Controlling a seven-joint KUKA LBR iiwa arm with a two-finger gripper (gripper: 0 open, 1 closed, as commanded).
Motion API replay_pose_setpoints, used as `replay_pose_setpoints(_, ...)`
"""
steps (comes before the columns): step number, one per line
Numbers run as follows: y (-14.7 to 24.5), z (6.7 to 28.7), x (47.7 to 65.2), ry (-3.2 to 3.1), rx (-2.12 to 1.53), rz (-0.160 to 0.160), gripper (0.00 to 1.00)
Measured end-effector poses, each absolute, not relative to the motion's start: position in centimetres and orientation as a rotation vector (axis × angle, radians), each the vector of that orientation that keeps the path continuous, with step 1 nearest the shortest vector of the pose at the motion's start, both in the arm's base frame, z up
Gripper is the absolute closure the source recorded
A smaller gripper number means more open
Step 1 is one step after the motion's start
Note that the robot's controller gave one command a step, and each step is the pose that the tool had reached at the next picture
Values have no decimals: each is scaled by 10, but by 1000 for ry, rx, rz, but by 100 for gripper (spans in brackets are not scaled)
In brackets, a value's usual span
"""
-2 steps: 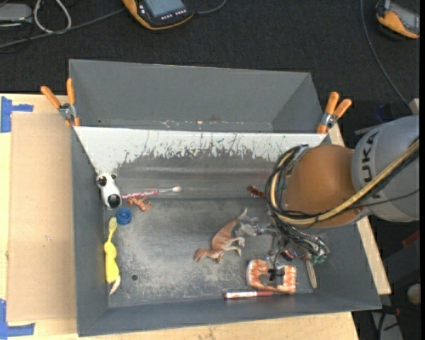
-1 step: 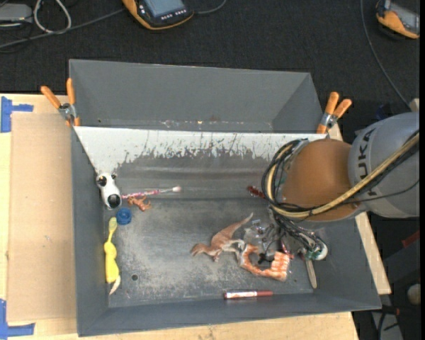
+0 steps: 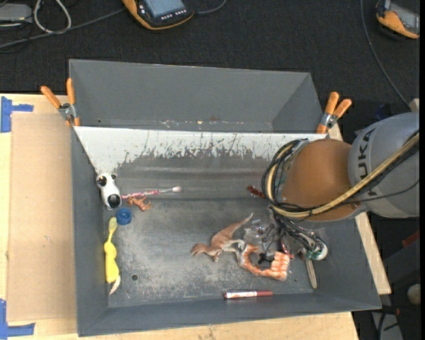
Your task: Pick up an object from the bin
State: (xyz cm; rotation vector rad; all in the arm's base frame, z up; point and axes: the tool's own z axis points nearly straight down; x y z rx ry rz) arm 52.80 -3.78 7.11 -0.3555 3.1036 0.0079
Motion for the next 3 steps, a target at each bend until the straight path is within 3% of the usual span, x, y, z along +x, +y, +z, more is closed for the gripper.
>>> replay_pose_setpoints(2,-33,190,540,3112,-289,12,100)
replay_pose_setpoints(3,-39,241,532,3096,-483,13,100)
